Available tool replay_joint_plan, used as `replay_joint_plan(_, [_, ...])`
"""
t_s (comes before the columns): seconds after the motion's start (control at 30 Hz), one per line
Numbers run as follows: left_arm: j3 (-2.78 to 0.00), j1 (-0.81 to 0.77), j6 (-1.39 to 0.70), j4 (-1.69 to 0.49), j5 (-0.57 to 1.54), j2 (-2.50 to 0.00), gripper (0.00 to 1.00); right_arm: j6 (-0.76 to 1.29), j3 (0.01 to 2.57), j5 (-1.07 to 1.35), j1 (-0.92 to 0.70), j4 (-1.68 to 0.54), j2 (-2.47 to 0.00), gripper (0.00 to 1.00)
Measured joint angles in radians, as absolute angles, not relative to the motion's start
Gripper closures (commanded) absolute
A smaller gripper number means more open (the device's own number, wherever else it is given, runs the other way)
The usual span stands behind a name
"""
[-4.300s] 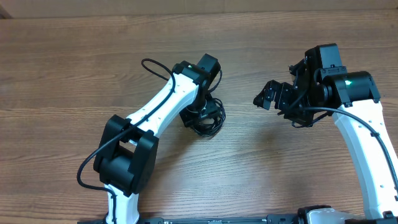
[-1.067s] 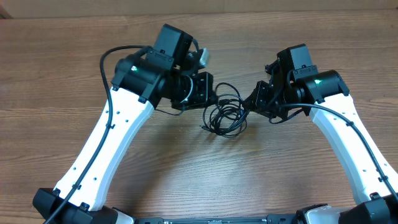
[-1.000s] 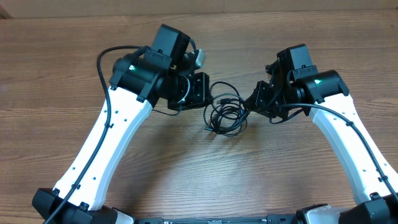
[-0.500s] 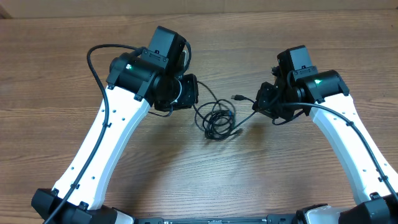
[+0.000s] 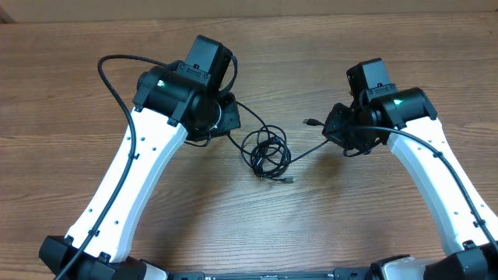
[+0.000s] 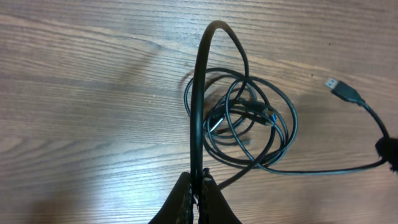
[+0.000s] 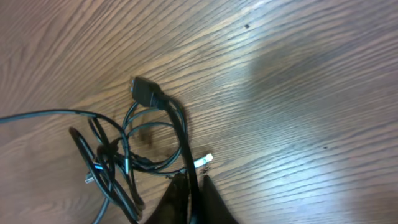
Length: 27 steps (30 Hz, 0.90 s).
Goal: Untangle cables
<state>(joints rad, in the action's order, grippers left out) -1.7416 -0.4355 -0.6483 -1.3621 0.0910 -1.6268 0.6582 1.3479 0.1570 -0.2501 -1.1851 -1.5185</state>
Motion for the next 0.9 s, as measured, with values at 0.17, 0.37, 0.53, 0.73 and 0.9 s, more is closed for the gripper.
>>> replay_joint_plan(0.17, [-1.742,-0.435,-0.682,-1.329,0.126,-1.627,0.96,0.648,1.348,0.164,-0.250,-1.182,-1.518,0.40])
replay_joint_plan(0.37, [-1.742,-0.436,-0.674,-1.266,0.230,-1.627,0.96,0.545,1.348,0.271,-0.282,-1.171,-1.518,0.18])
replay_joint_plan(0.53, [-1.742,-0.436,-0.605,-1.257,0.323,-1.627,0.96,0.510,1.348,0.301,-0.327,-1.142,-1.518,0.11])
replay_joint_plan(0.73, [-1.742,-0.436,-0.492,-1.155,0.506,-1.627,0.96,0.497,1.348,0.310,-0.349,-1.117,-1.518,0.08])
replay_joint_plan(0.9, [-1.743,-0.436,-0.456,-1.073,0.603,-1.605,0.96,0.496,1.348,0.310,-0.348,-1.124,-1.518,0.08])
